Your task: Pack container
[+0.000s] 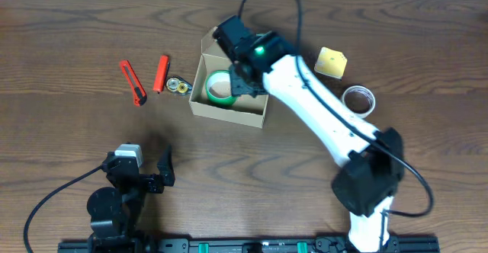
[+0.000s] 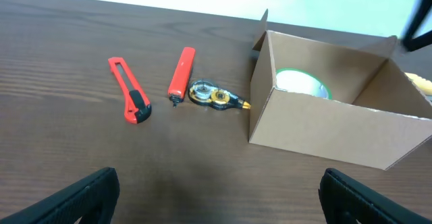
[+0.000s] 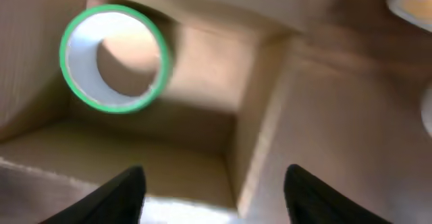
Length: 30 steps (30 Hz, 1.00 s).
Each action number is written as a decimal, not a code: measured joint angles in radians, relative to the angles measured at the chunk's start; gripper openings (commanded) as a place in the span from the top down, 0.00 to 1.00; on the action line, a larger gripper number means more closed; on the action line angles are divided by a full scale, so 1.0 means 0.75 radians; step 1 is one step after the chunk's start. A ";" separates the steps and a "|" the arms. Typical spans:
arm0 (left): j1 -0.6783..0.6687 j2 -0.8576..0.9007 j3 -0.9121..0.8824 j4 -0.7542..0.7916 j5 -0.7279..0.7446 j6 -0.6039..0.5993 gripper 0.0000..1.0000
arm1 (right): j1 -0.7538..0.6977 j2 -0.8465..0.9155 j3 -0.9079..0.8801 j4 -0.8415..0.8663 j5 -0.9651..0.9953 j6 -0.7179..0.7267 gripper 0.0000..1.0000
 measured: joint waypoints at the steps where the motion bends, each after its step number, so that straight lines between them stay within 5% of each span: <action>1: 0.000 0.000 0.000 0.000 0.000 -0.001 0.05 | -0.010 -0.011 0.001 -0.021 -0.001 0.020 0.26; 11: 0.000 0.000 0.000 0.000 0.000 0.000 0.05 | -0.064 0.022 -0.109 0.060 -0.029 0.119 0.31; 30: 0.000 0.000 0.000 -0.001 0.000 0.000 0.05 | -0.149 0.057 -0.321 0.270 -0.054 0.037 0.79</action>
